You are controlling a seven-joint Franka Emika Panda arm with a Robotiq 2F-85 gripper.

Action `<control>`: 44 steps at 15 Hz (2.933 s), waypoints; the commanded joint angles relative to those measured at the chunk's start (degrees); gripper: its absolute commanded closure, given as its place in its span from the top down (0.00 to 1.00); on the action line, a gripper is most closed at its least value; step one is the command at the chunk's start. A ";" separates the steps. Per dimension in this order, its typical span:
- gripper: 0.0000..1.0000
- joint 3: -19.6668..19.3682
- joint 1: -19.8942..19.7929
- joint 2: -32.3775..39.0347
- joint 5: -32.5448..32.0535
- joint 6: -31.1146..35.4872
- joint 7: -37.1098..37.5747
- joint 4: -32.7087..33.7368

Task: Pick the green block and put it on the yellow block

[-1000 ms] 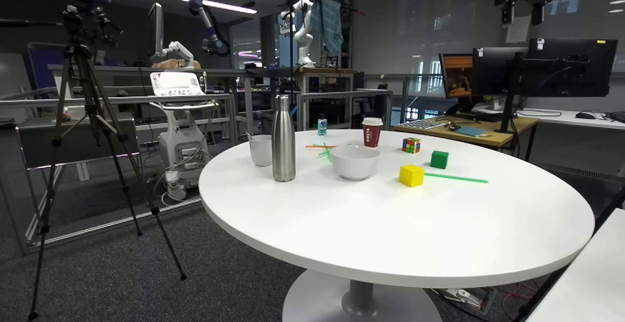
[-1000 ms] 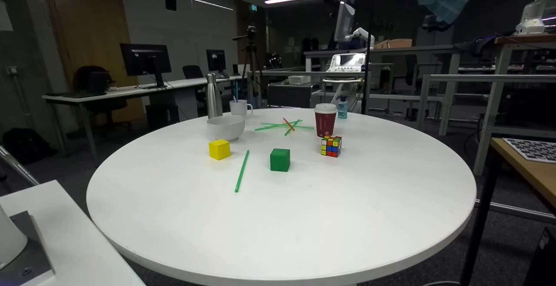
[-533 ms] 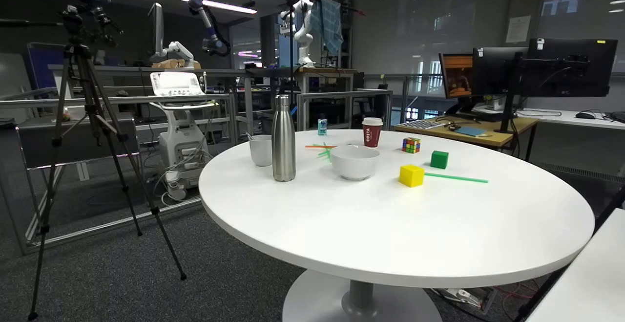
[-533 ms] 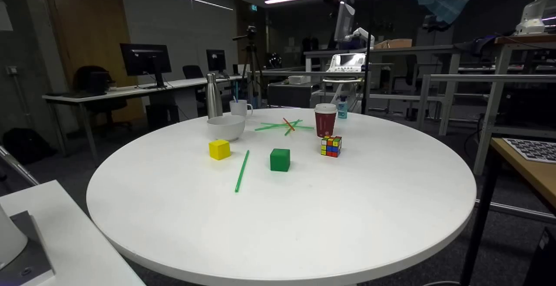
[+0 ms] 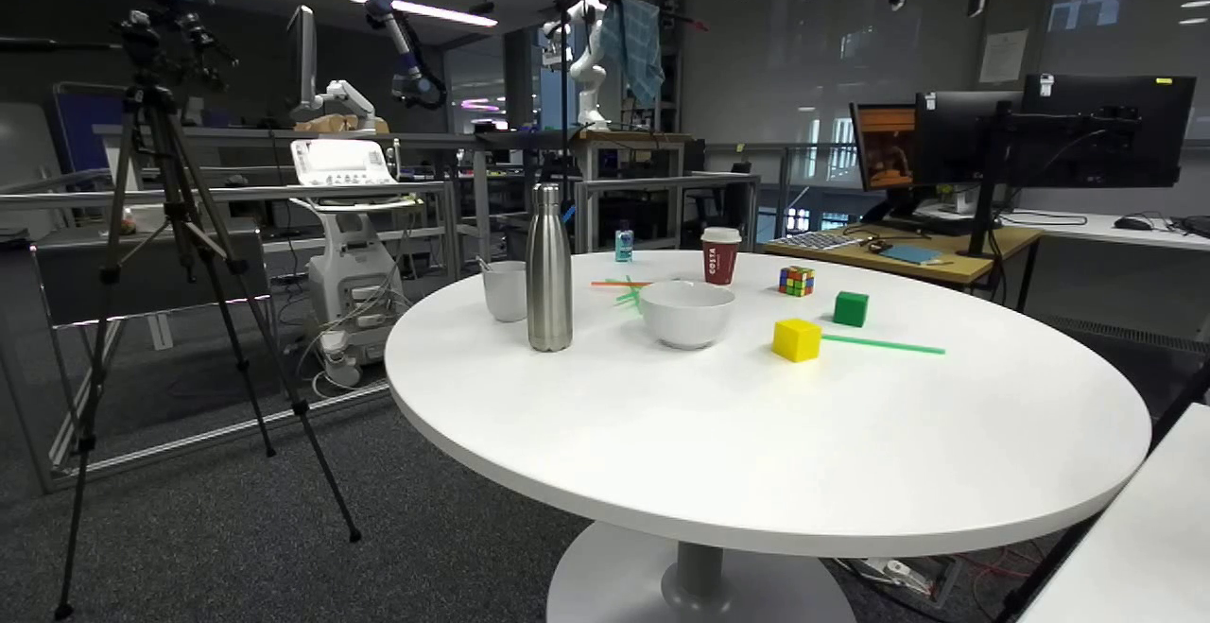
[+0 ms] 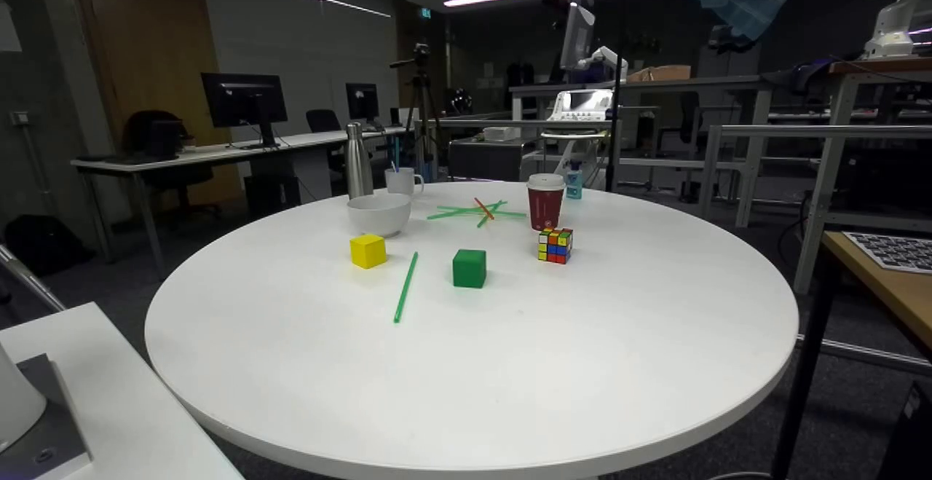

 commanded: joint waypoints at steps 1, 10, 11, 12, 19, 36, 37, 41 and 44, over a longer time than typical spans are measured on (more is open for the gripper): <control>1.00 -1.80 -0.34 6.98 2.15 -1.77 -1.84 6.67; 1.00 -5.74 -1.16 18.50 1.83 -3.47 -12.69 9.66; 1.00 -5.71 -1.20 19.59 1.82 -3.86 -13.59 9.86; 1.00 -5.63 -1.28 20.63 1.59 -4.19 -14.25 9.94; 1.00 -4.21 -0.71 27.95 0.88 -3.28 -19.68 12.85; 1.00 -3.94 -0.79 27.10 -1.74 30.70 -19.20 4.49; 1.00 -3.90 -0.77 27.16 -1.73 30.70 -19.20 4.50; 1.00 -3.86 -0.74 27.17 -1.73 30.70 -19.20 4.52; 1.00 -3.77 -0.49 28.48 -1.83 32.06 -18.23 4.06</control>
